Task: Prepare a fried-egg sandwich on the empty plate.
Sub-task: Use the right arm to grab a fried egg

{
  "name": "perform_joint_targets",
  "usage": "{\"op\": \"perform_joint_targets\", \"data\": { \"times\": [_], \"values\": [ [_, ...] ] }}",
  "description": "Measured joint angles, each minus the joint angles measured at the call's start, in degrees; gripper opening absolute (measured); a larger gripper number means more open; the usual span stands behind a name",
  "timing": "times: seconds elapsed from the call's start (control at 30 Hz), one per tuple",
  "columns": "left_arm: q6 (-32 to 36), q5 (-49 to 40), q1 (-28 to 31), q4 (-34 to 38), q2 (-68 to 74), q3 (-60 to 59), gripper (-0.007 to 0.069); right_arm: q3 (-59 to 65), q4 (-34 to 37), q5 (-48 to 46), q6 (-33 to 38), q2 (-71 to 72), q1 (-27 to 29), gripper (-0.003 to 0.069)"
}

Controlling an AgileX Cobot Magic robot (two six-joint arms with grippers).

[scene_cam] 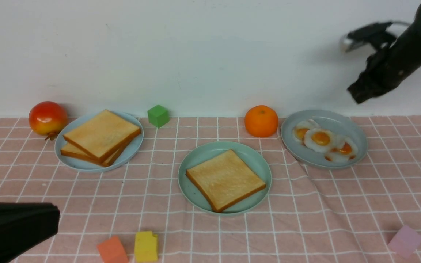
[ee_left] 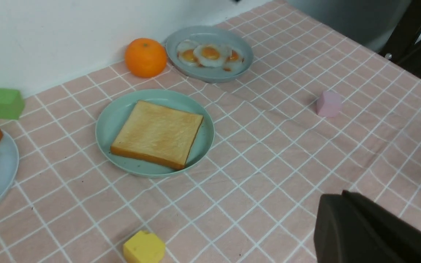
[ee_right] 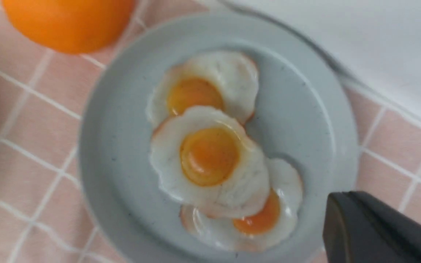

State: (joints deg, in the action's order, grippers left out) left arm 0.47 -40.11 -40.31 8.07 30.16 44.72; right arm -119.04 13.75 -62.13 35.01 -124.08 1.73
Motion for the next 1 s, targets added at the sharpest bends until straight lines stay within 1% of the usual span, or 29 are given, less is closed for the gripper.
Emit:
{"op": "perform_joint_targets", "data": {
  "times": [0.13, 0.17, 0.23, 0.33, 0.37, 0.4, 0.43, 0.47, 0.5, 0.6, 0.63, 0.67, 0.7, 1.0],
  "values": [
    [0.00, -0.77, 0.00, 0.00, 0.00, 0.00, -0.0013, 1.70, 3.67, -2.74, 0.42, 0.28, -0.34, 0.0005],
    [0.00, -1.17, 0.00, 0.05, 0.00, 0.00, -0.0013, 4.62, 4.16, -2.10, 2.50, 0.08, -1.36, 0.0024],
    [0.00, -1.47, 0.00, 0.05, 0.00, 0.00, -0.0013, 6.39, 4.09, -1.20, 3.65, -0.11, -2.12, 0.0044],
    [0.00, -1.84, 0.00, 0.11, 0.05, 0.00, -0.0013, 10.93, 2.24, 4.32, 5.62, -0.59, -4.45, 0.0146],
    [0.00, -1.84, 0.00, 0.11, 0.05, 0.00, -0.0013, 11.91, 1.25, 7.15, 5.85, -0.91, -5.12, 0.0219],
    [0.00, -1.84, 0.00, 0.11, 0.05, 0.00, -0.0013, 12.14, 0.55, 8.22, 5.98, -1.10, -5.39, 0.0255],
    [0.00, -1.91, 0.00, 0.04, 0.05, 0.00, -0.0013, 12.40, -0.11, 10.13, 6.03, -1.43, -5.61, 0.0322],
    [0.00, -1.91, 0.00, -0.01, 0.05, 0.00, -0.0013, 12.52, -0.51, 11.72, 6.03, -1.81, -5.69, 0.0395],
    [0.00, -1.94, 0.00, -0.10, 0.05, 0.00, -0.0013, 12.51, -0.80, 13.21, 5.97, -2.41, -5.69, 0.0488],
    [0.00, -1.94, 0.00, -0.21, 0.05, 0.00, -0.0012, 12.51, -1.13, 14.94, 5.83, -4.00, -5.69, 0.0645],
    [0.00, -1.94, 0.00, -0.21, 0.05, 0.00, -0.0012, 12.51, -1.13, 14.94, 5.83, -4.26, -5.69, 0.0645],
    [0.00, -1.94, 0.00, -0.21, 0.05, 0.00, -0.0011, 12.51, -1.13, 15.20, 5.83, -5.15, -5.69, 0.0666],
    [0.00, -1.94, 0.00, -0.21, 0.05, 0.00, -0.0011, 12.51, -1.13, 15.20, 5.83, -5.64, -5.69, 0.0669],
    [0.00, -1.89, 0.00, -0.27, 0.05, 0.00, -0.0010, 12.19, 1.90, 15.38, 5.83, -6.66, -4.10, 0.0665]
  ]
}}
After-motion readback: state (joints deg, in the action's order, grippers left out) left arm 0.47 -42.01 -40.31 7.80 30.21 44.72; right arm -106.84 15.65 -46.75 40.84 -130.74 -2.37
